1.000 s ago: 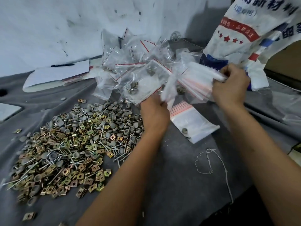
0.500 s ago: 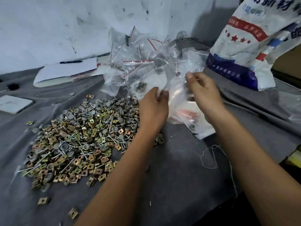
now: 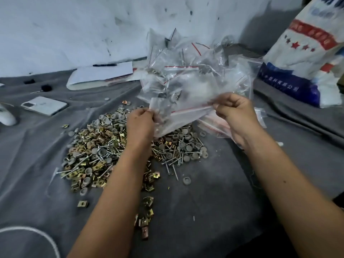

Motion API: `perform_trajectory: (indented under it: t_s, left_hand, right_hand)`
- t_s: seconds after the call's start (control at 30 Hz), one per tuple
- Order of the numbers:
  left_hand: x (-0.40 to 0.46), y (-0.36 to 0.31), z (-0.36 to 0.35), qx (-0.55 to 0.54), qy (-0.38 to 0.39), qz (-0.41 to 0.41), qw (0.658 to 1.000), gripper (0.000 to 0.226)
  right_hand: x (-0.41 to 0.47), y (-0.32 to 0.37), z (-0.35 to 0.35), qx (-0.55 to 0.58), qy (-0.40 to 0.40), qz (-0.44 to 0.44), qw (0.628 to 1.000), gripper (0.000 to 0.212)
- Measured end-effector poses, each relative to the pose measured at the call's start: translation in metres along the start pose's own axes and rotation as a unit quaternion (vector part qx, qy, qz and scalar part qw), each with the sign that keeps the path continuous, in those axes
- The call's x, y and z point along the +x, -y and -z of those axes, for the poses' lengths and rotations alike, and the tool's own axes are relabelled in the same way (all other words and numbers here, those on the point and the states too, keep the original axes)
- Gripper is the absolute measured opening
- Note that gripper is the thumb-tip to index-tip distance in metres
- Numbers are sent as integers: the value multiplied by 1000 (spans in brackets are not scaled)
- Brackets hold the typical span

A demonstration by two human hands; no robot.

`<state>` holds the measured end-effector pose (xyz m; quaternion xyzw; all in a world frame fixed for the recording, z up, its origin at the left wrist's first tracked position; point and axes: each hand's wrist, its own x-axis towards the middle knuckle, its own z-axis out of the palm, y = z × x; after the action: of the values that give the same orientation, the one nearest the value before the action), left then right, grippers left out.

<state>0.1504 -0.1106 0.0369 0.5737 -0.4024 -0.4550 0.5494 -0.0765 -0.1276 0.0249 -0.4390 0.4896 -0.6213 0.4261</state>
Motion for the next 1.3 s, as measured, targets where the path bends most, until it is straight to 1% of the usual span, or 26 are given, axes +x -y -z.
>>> perform_trajectory:
  t_s: [0.1, 0.17, 0.23, 0.3, 0.37, 0.47, 0.53, 0.57, 0.6, 0.63, 0.67, 0.73, 0.77, 0.8, 0.87, 0.9, 0.93, 0.97, 1.0, 1.03, 1.07, 1.1, 1.13, 1.17, 1.2, 1.3]
  left_hand:
    - [3, -2, 37, -68, -40, 31, 996, 22]
    - [5, -2, 64, -85, -80, 30, 993, 22]
    - [7, -1, 91, -90, -142, 5, 986, 20]
    - [10, -1, 117, -98, -224, -32, 969, 12]
    - [13, -1, 140, -80, -308, -95, 943, 7]
    - [6, -5, 163, -14, -401, -259, 879, 13]
    - [-2, -7, 169, 69, -425, -363, 826, 12]
    - [-4, -5, 168, 105, -426, -400, 805, 12]
    - [-4, -3, 166, 133, -417, -424, 793, 12]
    - [-5, 0, 161, 150, -399, -433, 794, 10]
    - [-6, 3, 154, 157, -376, -427, 807, 7]
    - [-8, 10, 139, 141, -326, -379, 854, 3]
    - [-8, 14, 131, 123, -304, -345, 879, 9]
    - [-8, 18, 126, 115, -286, -313, 898, 16]
    - [-6, 27, 117, 135, -267, -281, 912, 28]
    - [-6, 31, 114, 149, -263, -278, 912, 30]
    - [-6, 33, 112, 159, -259, -280, 911, 31]
    - [-6, 36, 110, 170, -253, -282, 910, 31]
    - [-6, 38, 109, 184, -244, -284, 909, 29]
    - [-6, 41, 108, 203, -231, -287, 907, 27]
    - [-7, 43, 106, 223, -213, -293, 905, 25]
    - [-8, 44, 105, 240, -190, -304, 902, 25]
    - [-9, 45, 104, 257, -165, -320, 897, 28]
    - [-10, 45, 103, 275, -144, -340, 888, 30]
    - [-10, 44, 102, 295, -129, -362, 875, 31]
    - [-10, 43, 99, 339, -115, -403, 842, 32]
  right_hand:
    - [-6, -3, -20, 13, 13, -23, 1000, 39]
    - [-8, -5, -37, 27, 18, -38, 999, 43]
    - [-10, -6, -54, 37, 14, -42, 998, 46]
    - [-13, -8, -72, 16, 11, -28, 999, 50]
    - [-14, -9, -86, -25, 9, -10, 1000, 47]
    - [-14, -12, -106, -104, 29, -1, 994, 25]
    - [-12, -16, -117, -130, 29, -15, 991, 12]
    - [-10, -16, -120, -125, 5, -28, 992, 13]
    - [-6, -17, -121, -106, -31, -47, 993, 16]
    - [-3, -16, -119, -78, -74, -71, 992, 20]
    - [1, -16, -115, -48, -119, -94, 987, 22]
    - [5, -15, -107, -13, -199, -117, 973, 22]
    - [5, -16, -103, -39, -234, -111, 965, 25]
    - [3, -18, -102, -95, -265, -90, 955, 30]
    - [-13, -20, -110, -191, -290, 20, 938, 35]
    - [-23, -19, -119, -212, -267, 92, 936, 32]
    - [-33, -18, -129, -225, -215, 149, 939, 26]
    - [-40, -18, -139, -235, -138, 179, 945, 17]
    - [-48, -17, -148, -245, -44, 176, 953, 10]
    - [-55, -17, -157, -251, 47, 149, 955, 18]
    - [-60, -17, -163, -253, 122, 113, 953, 34]
    - [-64, -18, -169, -246, 168, 81, 951, 48]
    - [-65, -19, -172, -236, 186, 59, 952, 56]
    - [-66, -21, -174, -224, 191, 44, 955, 58]
    - [-65, -23, -173, -211, 191, 29, 958, 54]
    - [-63, -29, -168, -154, 192, -26, 969, 31]
